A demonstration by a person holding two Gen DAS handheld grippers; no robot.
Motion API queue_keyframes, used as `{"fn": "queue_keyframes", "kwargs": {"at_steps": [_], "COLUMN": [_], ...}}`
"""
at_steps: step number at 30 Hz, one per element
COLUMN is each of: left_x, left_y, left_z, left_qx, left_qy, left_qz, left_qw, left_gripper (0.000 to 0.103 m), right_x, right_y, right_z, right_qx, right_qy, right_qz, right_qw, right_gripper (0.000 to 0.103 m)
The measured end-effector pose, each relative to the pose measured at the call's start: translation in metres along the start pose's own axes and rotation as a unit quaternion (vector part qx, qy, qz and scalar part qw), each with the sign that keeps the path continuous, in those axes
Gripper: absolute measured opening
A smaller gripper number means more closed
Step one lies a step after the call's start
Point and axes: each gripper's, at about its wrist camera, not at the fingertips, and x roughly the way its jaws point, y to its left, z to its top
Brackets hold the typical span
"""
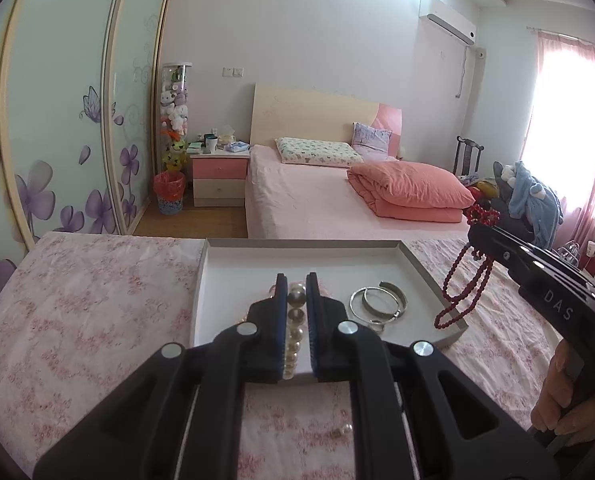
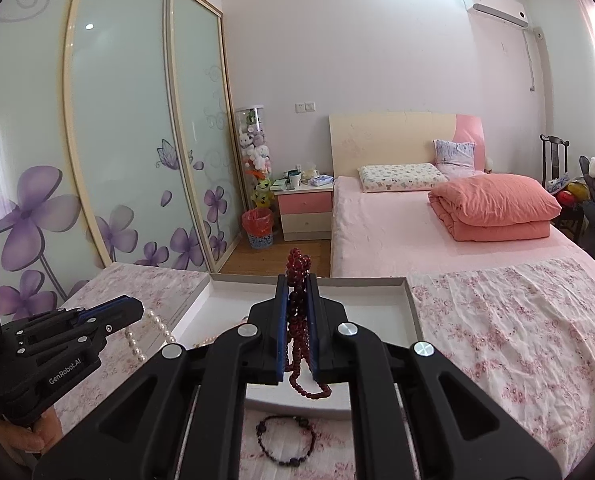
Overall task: Organize jewelry
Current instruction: 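Carry both bracelets into the tray and open both tools to release them, then withdraw both open tools from the tray toward the remaining jewelry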
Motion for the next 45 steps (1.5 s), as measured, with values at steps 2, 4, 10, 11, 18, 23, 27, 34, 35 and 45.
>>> {"fn": "queue_keyframes", "kwargs": {"at_steps": [2, 4, 10, 11, 18, 23, 27, 34, 35, 45], "left_x": [0.009, 0.02, 0.045, 0.049, 0.075, 0.087, 0.096, 0.096, 0.094, 0.074], "left_y": [0.001, 0.002, 0.005, 0.007, 0.011, 0.011, 0.011, 0.022, 0.024, 0.034], "left_z": [0.004, 0.006, 0.009, 0.01, 0.011, 0.008, 0.007, 0.006, 0.005, -0.004], "left_qx": [-0.003, -0.003, -0.003, -0.006, -0.013, -0.015, -0.02, -0.031, -0.035, -0.041], "left_qy": [0.002, 0.004, 0.01, 0.013, 0.027, 0.036, 0.043, 0.04, 0.04, 0.042], "left_qz": [0.003, 0.006, 0.003, 0.001, 0.002, 0.003, 0.005, 0.01, 0.012, 0.024], "left_qw": [1.0, 1.0, 0.9999, 0.9999, 0.9995, 0.9992, 0.9989, 0.9987, 0.9985, 0.998], "left_gripper": [0.01, 0.01, 0.01, 0.01, 0.01, 0.01, 0.01, 0.019, 0.019, 0.022], "right_x": [0.011, 0.021, 0.053, 0.056, 0.081, 0.095, 0.098, 0.085, 0.085, 0.064], "right_y": [-0.004, -0.008, -0.016, -0.016, -0.018, -0.019, -0.022, -0.03, -0.031, -0.027], "right_z": [0.0, -0.001, -0.008, -0.009, -0.015, -0.019, -0.021, -0.024, -0.025, -0.033], "right_qx": [0.006, 0.012, 0.026, 0.028, 0.027, 0.027, 0.034, 0.035, 0.035, 0.025], "right_qy": [0.007, 0.014, 0.046, 0.05, 0.065, 0.08, 0.089, 0.075, 0.076, 0.085], "right_qz": [-0.003, -0.005, -0.009, -0.008, -0.01, -0.007, -0.007, -0.018, -0.018, -0.015], "right_qw": [1.0, 1.0, 0.999, 0.998, 0.997, 0.996, 0.995, 0.996, 0.996, 0.996], "right_gripper": [0.01, 0.01, 0.01, 0.01, 0.01, 0.01, 0.025, 0.056, 0.056, 0.056]}}
